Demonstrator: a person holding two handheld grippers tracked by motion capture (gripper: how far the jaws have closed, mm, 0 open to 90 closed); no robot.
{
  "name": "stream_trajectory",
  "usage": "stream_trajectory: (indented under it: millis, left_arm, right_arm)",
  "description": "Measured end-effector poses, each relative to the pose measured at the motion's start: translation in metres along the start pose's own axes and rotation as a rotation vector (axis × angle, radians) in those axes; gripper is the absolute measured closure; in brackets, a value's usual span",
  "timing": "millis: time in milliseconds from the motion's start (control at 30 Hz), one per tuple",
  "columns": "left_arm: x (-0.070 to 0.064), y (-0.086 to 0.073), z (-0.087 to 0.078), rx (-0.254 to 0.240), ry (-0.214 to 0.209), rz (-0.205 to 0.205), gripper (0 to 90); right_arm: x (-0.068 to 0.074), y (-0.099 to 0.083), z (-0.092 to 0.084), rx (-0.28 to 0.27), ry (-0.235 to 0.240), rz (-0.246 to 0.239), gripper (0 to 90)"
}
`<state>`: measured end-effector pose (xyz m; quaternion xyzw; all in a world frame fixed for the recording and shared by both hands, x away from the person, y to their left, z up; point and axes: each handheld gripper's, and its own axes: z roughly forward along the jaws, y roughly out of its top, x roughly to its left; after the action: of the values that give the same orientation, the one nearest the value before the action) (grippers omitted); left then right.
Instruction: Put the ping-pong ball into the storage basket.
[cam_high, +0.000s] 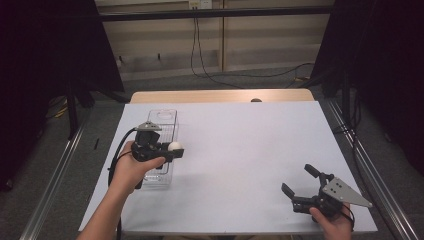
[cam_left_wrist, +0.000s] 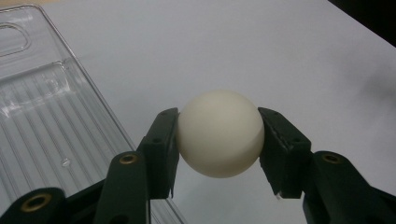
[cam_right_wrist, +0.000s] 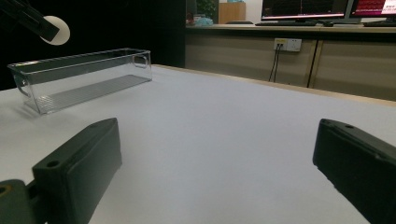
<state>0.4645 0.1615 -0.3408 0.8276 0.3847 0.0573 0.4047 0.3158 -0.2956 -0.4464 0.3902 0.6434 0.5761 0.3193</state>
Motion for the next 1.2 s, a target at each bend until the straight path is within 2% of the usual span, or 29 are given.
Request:
stream_trajectory:
  millis: [100, 133, 267, 933, 967, 1200]
  left_arm:
    - [0.0006, 0.0005, -0.0006, -0.011, 0.004, -0.002, 51.1]
    - [0.0015, 0.0011, -0.0020, 0.003, 0.007, 0.007, 51.2]
    - [0.0013, 0.0012, -0.0021, -0.023, 0.004, -0.019, 51.2]
    - [0.0064, 0.0035, -0.0068, -0.016, 0.022, -0.020, 51.2]
    - [0.0075, 0.0037, -0.0076, -0.008, 0.025, -0.010, 51.2]
    - [0.0087, 0.0042, -0.0083, -0.007, 0.024, -0.004, 51.2]
  right_arm:
    - [0.0001, 0.0000, 0.0001, -0.001, 0.000, 0.001, 0.7]
    - [0.0000, 0.0000, 0.0001, 0.000, 0.001, -0.001, 0.8]
    - [0.0001, -0.0002, 0.0000, 0.003, 0.004, 0.000, 0.8]
    - [0.0001, 0.0000, 0.0002, 0.000, 0.001, 0.001, 0.8]
    - [0.0001, 0.0000, 0.0001, 0.001, 0.002, 0.002, 0.8]
    - [0.0000, -0.0001, -0.0001, 0.003, 0.004, 0.000, 0.7]
